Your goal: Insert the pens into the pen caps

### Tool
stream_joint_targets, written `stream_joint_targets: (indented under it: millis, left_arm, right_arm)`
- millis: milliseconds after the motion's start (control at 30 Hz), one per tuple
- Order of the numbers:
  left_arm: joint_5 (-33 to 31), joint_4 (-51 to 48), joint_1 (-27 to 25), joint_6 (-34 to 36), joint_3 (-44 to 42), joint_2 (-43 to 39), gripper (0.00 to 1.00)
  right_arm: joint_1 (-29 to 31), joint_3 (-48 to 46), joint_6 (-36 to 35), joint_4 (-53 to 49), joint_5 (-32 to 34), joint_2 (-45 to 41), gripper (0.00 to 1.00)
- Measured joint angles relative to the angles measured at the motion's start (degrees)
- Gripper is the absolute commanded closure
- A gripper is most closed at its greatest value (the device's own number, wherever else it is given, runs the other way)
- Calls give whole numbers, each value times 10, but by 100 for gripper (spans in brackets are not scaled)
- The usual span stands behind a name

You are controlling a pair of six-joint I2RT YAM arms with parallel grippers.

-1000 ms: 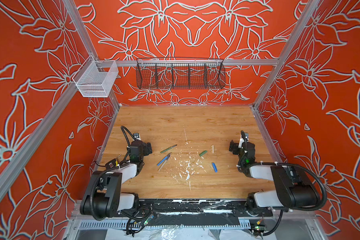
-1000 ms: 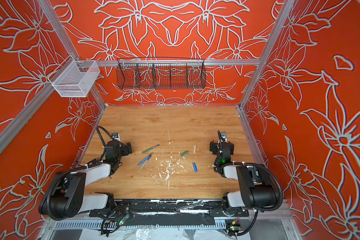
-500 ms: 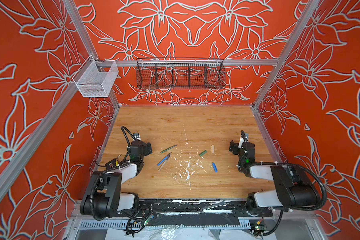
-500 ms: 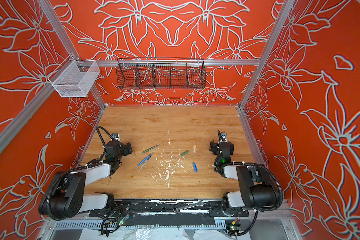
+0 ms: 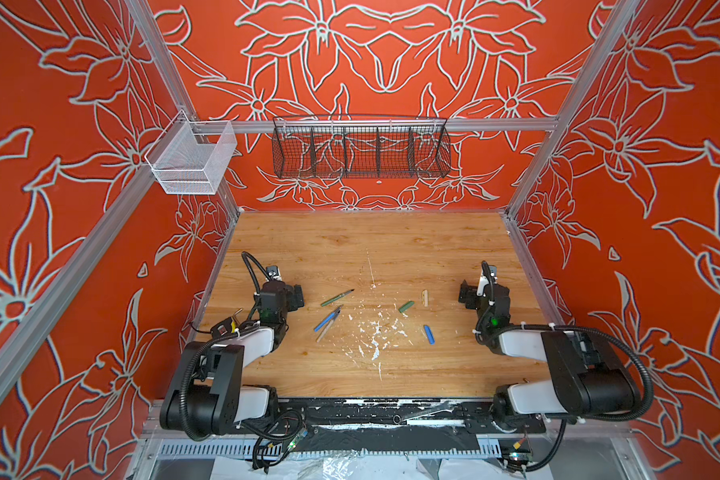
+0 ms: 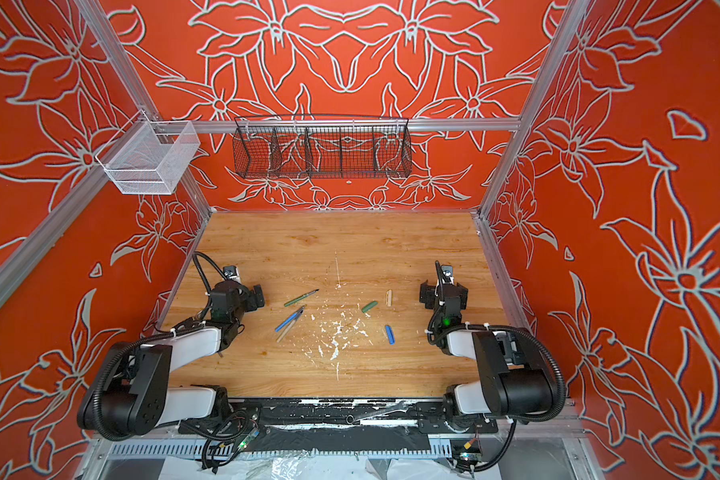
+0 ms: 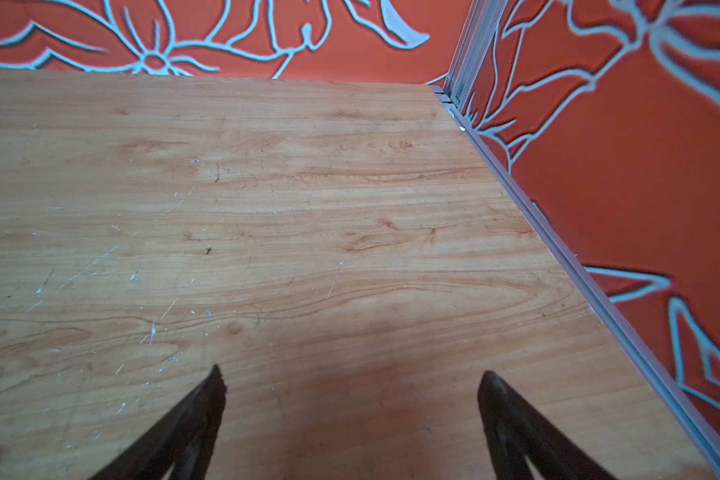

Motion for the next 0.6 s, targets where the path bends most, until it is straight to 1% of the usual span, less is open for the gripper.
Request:
stream_joint_targets:
  millis: [67,133,200,267,333,400,467,600]
  left_arm:
    - [-2,-17,0,0,8,-1,3]
    - [-9,-75,0,-2,43,-6,3]
    - [-20,-142,0,-12,99,-17,3]
    - [-23,-203,0,-34,161,-36,3]
    - [-10,-244,0,-53,199,-57,3]
    - [17,-276,0,-72,213,-86,3]
    - [52,-309,-2,-87,210,-114,3]
    - [113,-374,-10,-110,185,-163,3]
  right_arm:
    - [0,7,-3,-19,0,-5,11]
    - [5,48,-5,-103,3,-26,14]
    - [8,124,8,-209,8,-45,18]
    - [10,227,37,-319,-5,-60,21]
    - [18,311,73,-411,-28,-66,23]
    - [34,365,110,-486,-59,-66,26]
    - [71,385,150,-556,-102,-66,29]
    - [159,368,216,-657,-159,-61,34]
